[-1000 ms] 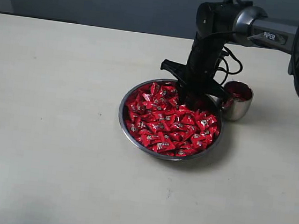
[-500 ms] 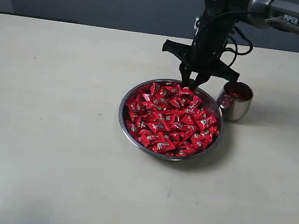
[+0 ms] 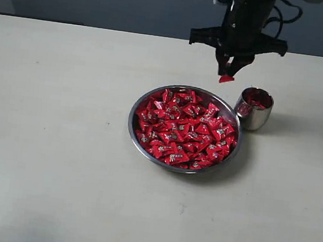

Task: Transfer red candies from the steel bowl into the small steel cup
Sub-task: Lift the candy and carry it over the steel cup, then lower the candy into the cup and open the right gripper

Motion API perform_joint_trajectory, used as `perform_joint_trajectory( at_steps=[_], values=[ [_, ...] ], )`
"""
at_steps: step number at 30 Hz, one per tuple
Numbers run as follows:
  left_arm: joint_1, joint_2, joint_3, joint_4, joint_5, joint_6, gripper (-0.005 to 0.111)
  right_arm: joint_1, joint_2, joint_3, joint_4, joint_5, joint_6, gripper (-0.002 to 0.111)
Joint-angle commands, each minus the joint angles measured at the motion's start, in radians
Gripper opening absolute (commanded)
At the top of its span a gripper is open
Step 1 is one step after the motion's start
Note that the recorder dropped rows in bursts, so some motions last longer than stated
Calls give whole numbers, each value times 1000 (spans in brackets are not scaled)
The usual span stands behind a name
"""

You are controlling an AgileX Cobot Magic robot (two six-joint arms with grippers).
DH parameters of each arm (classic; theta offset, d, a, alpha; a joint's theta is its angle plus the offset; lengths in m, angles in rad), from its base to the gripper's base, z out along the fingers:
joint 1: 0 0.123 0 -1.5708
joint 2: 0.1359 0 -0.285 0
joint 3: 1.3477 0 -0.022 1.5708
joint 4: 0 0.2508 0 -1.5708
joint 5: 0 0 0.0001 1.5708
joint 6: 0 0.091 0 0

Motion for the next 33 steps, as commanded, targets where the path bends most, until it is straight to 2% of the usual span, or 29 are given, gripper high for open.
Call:
perform_joint_trajectory(
  at_steps=[1, 5, 9, 15, 24, 33],
  values=[
    [-7, -5, 2, 2, -8, -1, 0, -65, -50, 2, -3, 10, -139, 0],
    [-7, -5, 2, 2, -8, -1, 0, -163, -65, 2, 130, 10, -232, 0],
    [-7, -5, 2, 2, -8, -1, 0, -225, -67, 2, 131, 10, -274, 0],
    [-7, -5, 2, 2, -8, -1, 0, -234, -50, 12, 154, 10, -323, 0],
    [-7, -5, 2, 2, -8, -1, 0, -234, -73, 210, 124, -55, -355, 0],
    [-7, -5, 2, 2, -8, -1, 0, -238, -60, 212, 191, -132, -416, 0]
  ],
)
